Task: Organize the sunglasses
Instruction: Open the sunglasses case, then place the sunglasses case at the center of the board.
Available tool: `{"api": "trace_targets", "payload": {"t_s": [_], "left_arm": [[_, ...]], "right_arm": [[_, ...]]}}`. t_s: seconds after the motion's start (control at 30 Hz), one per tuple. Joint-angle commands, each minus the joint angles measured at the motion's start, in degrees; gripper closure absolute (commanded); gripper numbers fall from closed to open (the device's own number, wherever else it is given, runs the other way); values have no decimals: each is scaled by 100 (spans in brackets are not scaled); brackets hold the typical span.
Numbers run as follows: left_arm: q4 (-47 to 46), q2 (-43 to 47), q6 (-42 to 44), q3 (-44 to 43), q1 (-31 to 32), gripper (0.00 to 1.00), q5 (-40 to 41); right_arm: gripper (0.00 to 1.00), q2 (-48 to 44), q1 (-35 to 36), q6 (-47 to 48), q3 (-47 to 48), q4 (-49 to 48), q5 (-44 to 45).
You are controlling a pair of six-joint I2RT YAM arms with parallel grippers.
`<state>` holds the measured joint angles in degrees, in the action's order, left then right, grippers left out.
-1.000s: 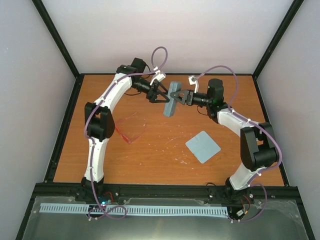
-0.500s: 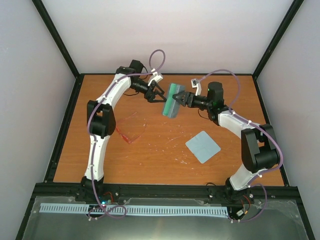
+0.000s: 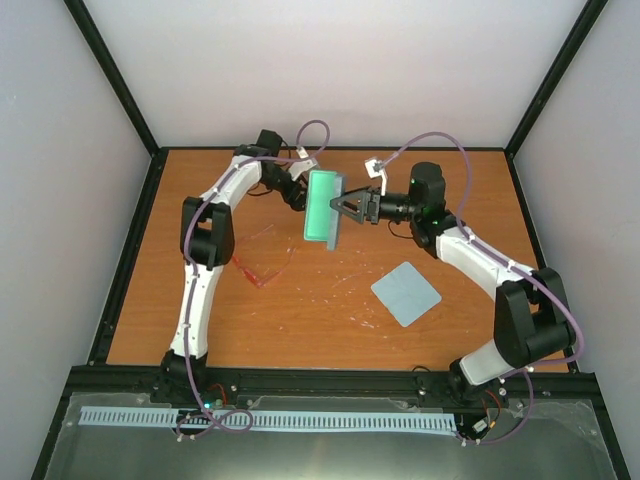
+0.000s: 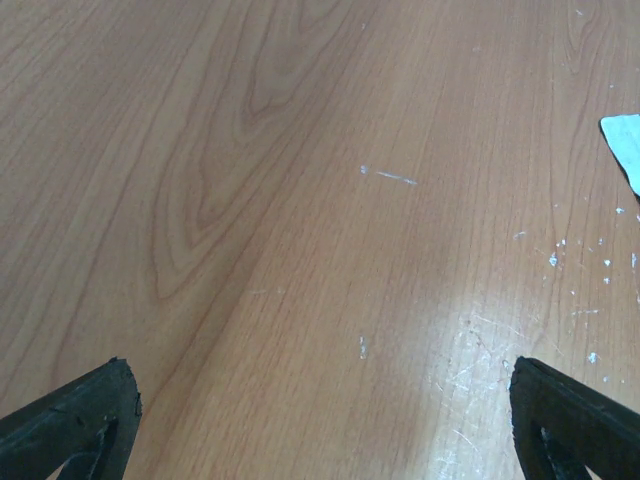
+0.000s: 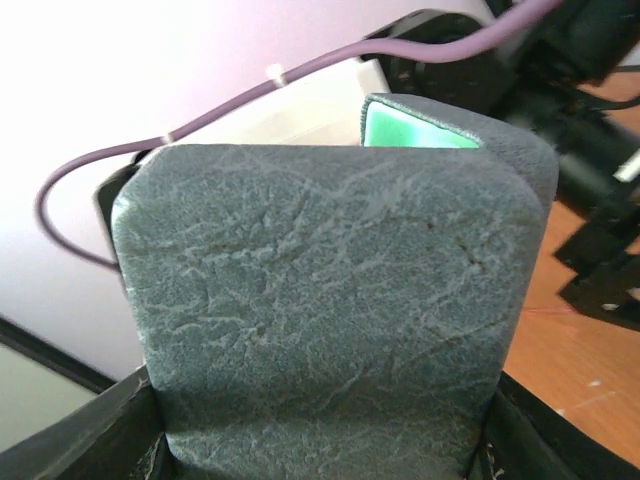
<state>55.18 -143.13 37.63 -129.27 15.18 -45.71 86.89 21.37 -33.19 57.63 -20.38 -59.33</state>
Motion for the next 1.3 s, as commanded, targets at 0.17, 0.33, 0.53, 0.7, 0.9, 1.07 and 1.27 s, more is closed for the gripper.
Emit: {"api": "trace_targets", "payload": {"t_s": [0.17, 0.33, 0.53, 0.7, 0.9, 1.07, 1.27], "left_arm": [[-411, 1058, -970, 582, -779, 0, -906], [-614, 1833, -1291, 1658, -818, 1, -1972], [-751, 2059, -1307, 2109, -591, 10, -1950], [-565, 1887, -1249, 1929, -432, 19, -1848], [-730, 1812, -1436, 1770, -361, 22, -1923], [-849, 1754, -1601, 1709, -267, 51, -2050], [-956, 1628, -1921, 1493, -173, 62, -2435]], "right_arm": [[97, 289, -245, -166, -98, -532, 1282], [97, 921, -340, -1065, 139, -1879, 1311], [97, 1428, -335, -1782, 444, -2888, 1248], [97, 1488, -332, -1923, 503, -3080, 1246], [97, 1463, -313, -1913, 489, -3073, 1247], [97, 1506, -288, -1945, 513, -3130, 1167], [97, 1629, -234, -1979, 489, -3231, 1092]]}}
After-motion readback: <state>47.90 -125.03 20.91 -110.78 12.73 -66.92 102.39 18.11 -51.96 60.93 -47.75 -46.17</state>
